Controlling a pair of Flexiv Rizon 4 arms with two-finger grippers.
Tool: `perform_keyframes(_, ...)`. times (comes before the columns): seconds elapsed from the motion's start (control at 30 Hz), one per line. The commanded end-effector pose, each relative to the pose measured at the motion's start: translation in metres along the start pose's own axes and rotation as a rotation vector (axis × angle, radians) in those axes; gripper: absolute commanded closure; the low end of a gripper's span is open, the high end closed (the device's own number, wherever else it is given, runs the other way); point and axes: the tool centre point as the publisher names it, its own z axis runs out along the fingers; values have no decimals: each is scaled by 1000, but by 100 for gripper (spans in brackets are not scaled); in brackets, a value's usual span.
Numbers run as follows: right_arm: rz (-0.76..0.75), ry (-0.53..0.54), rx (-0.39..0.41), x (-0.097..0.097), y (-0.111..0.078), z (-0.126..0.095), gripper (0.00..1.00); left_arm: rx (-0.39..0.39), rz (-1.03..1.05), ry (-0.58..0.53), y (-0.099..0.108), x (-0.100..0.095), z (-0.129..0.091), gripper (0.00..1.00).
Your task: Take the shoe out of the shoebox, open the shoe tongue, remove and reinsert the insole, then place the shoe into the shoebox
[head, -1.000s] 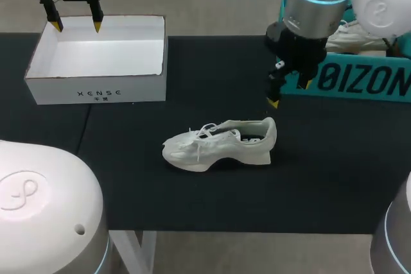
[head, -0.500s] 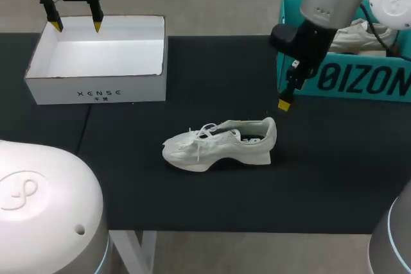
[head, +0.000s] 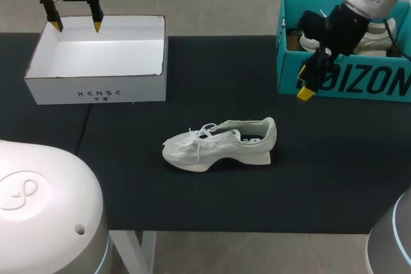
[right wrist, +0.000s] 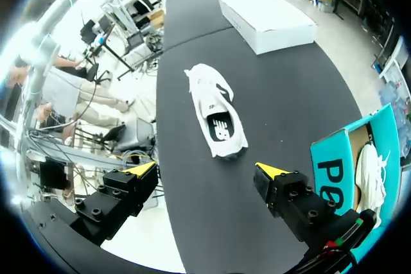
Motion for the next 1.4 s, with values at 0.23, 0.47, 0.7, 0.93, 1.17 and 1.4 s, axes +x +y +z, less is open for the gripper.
perform_keyframes(0.23,-285,192,-456,-1,-15,3,0,0,0,-1,0,0,0,0)
perform_keyframes(0.47,-445,-124,-712,-19,-18,16,0,0,0,-1,0,0,0,0)
perform_keyframes(0.7,-517,-325,-785,-36,-16,21,0,0,0,-1,0,0,0,0)
perform_keyframes(0.93,-491,-350,-753,-49,-28,36,0,0,0,-1,0,0,0,0)
perform_keyframes(1.17,-450,-300,-680,-57,-32,63,0,0,0,-1,0,0,0,0)
perform_keyframes(1.4,-450,-271,-571,-60,-35,86,0,0,0,-1,0,0,0,0)
